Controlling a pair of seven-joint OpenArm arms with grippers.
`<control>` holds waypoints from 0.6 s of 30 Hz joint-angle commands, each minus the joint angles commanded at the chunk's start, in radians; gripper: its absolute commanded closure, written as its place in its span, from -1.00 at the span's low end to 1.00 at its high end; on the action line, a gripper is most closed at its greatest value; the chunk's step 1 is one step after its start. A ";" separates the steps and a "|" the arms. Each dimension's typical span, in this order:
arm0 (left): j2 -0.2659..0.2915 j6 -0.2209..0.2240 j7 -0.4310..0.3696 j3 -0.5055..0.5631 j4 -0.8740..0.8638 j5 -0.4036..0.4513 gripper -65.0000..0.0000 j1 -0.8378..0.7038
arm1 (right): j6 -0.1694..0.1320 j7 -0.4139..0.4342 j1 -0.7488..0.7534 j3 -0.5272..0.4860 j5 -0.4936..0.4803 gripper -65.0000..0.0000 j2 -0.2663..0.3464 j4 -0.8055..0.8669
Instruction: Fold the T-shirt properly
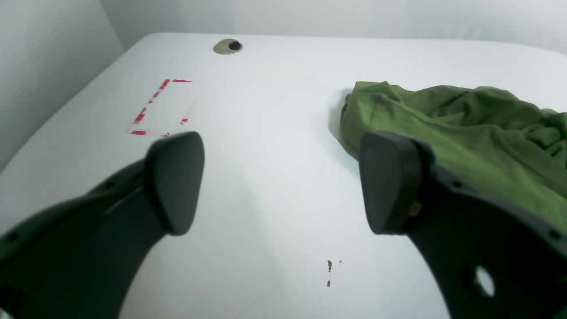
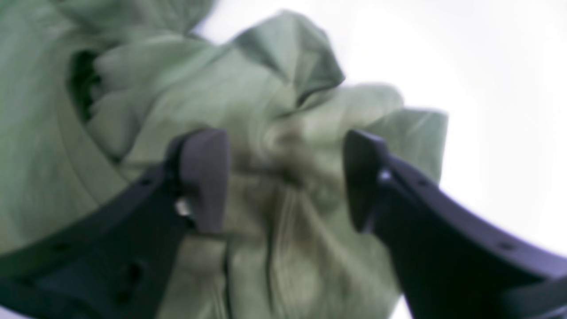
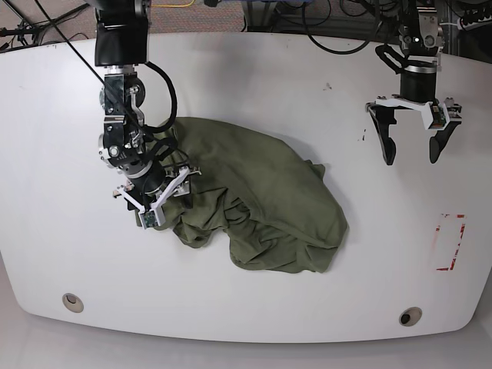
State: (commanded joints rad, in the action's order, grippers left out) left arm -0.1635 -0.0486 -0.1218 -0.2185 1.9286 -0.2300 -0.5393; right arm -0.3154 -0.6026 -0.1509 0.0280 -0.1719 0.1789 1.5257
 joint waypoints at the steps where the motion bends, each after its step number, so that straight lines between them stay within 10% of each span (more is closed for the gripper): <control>1: 0.000 -0.001 -0.001 -0.001 0.000 0.000 -0.59 -0.002 | 0.000 0.000 0.001 -0.004 0.001 -0.07 0.000 0.003; 18: 0.000 -0.001 -0.005 -0.007 0.006 0.000 -0.60 -0.019 | -0.008 0.012 -0.013 -0.106 -0.025 -0.30 0.064 -0.130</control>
State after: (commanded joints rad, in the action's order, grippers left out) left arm -0.1636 -0.0494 -0.1273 -0.2253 1.9342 -0.2302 -0.5587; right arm -0.3238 -0.5903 -0.1634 -0.0775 -0.1968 0.2430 1.3956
